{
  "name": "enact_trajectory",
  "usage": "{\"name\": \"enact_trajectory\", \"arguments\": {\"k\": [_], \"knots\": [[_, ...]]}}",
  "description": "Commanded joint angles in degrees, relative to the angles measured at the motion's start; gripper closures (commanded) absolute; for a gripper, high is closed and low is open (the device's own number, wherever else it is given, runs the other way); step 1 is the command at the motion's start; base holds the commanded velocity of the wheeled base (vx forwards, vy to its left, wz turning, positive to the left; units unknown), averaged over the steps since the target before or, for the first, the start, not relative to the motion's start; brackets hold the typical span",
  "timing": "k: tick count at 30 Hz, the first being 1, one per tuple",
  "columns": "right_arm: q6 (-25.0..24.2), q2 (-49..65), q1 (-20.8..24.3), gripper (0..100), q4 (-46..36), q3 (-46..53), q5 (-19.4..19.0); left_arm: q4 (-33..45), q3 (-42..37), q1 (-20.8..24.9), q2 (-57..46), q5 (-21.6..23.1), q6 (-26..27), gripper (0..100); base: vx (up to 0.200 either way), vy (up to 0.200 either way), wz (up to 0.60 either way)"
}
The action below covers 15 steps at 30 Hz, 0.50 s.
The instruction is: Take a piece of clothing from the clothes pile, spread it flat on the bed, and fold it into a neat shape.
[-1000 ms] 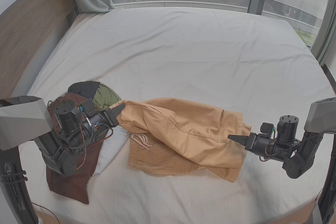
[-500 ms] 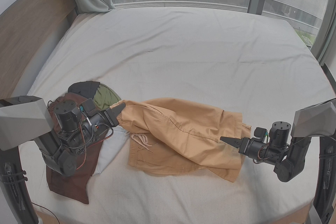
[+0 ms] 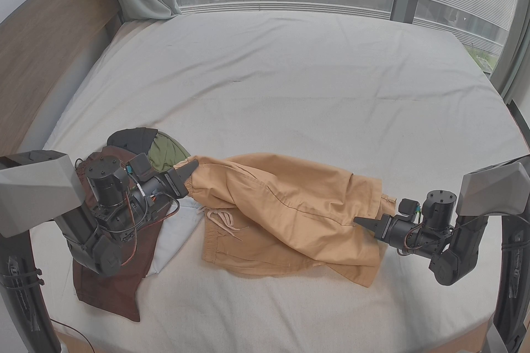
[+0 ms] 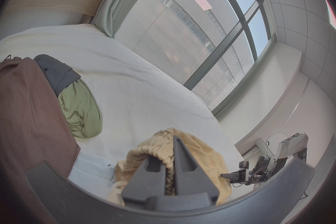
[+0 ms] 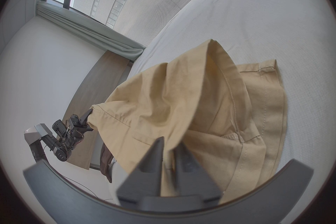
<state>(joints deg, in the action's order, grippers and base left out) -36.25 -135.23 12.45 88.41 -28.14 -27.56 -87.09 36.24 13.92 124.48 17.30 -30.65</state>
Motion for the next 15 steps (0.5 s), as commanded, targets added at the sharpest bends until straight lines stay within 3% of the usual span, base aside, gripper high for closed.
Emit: {"name": "enact_trajectory", "arguments": {"k": [1, 10, 15], "knots": [[0.0, 0.5, 0.0, 100, 0.0, -0.1, 0.1, -0.1, 0.2, 0.1, 0.2, 0.0, 0.0, 100, 0.0, 0.0, 0.0], [-0.8, 8.1, -0.1, 100, 0.1, 0.5, -0.4, -0.2, 1.6, -0.3, -0.6, 0.1, -0.2, 100, 0.0, 0.0, 0.0], [-4.8, 15.0, 0.2, 100, 0.0, 1.0, -0.7, -0.2, 2.4, -0.7, -1.8, 0.1, -0.5, 100, 0.0, 0.0, 0.0]]}}
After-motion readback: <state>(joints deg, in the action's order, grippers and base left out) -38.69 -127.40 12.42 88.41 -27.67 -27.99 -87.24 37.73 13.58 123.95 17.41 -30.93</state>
